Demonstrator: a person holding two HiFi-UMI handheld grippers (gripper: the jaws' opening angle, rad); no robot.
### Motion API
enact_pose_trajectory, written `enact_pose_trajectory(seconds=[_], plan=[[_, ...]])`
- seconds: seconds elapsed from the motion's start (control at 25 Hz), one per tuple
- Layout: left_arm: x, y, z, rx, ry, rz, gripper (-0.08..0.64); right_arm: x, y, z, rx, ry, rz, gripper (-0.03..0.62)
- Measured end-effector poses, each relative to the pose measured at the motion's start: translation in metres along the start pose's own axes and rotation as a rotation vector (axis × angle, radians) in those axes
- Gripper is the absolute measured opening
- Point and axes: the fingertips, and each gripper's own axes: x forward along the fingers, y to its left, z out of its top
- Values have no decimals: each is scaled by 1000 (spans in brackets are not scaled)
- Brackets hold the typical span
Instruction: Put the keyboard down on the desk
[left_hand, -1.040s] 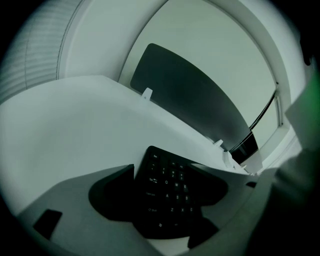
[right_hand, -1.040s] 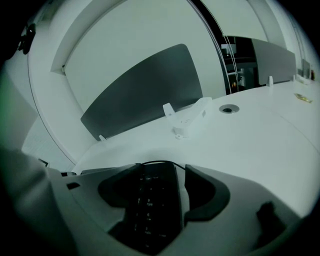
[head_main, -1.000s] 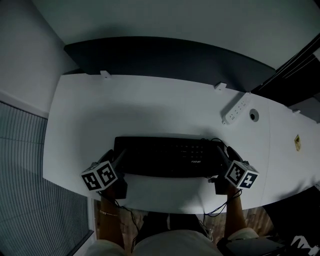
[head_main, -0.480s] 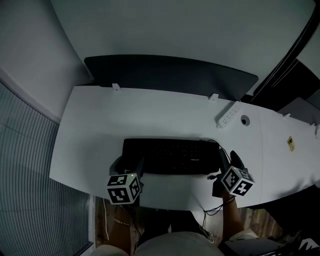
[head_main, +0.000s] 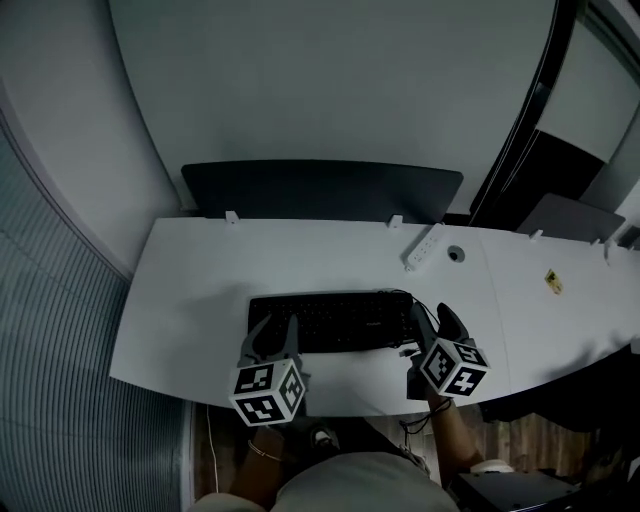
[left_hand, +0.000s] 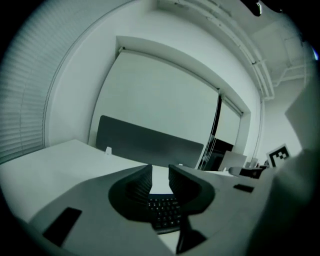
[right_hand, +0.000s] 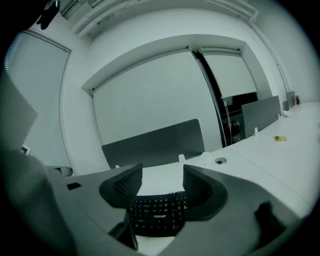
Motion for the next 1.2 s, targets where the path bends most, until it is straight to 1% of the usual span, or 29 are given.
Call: enact_pose_trajectory(seconds=[0.12, 0.24, 0.4, 0.6, 0.64, 0.68, 0.72, 0.84, 1.0, 1.08, 1.16, 1.2], plan=[[-16, -16, 13, -15, -36, -36, 70, -20, 13, 7, -4, -16, 22, 252], [-26, -23, 8, -28, -35, -63, 26, -32, 26, 7, -21, -23, 41, 252], [-34, -22, -2, -39, -14, -62, 20, -41, 40, 9, -46, -33, 53, 251], [-40, -18, -7, -44, -24, -36, 20, -40, 56, 9, -69, -48, 103, 245], [-40, -18, -6, -39, -27, -32, 20, -40, 57, 11, -81, -60, 105, 223], [-41, -19, -5, -33, -29, -28, 20, -41, 59, 14, -93, -73, 103, 167], [-42, -21, -2, -27, -33, -25, 20, -42, 61, 17, -103, -84, 105, 124], [-45, -31, 6, -18, -46, -18, 20, -44, 66, 23, -116, -86, 137, 121], [-49, -47, 9, -5, -44, 1, 20, -52, 59, 33, -111, -86, 162, 119], [-51, -54, 7, 8, -35, 16, 20, -56, 49, 37, -120, -83, 150, 96], [-56, -61, 2, 13, -26, 35, 20, -61, 37, 36, -145, -65, 122, 57], [-59, -65, 1, 11, -25, 47, 20, -63, 33, 35, -158, -56, 115, 53]])
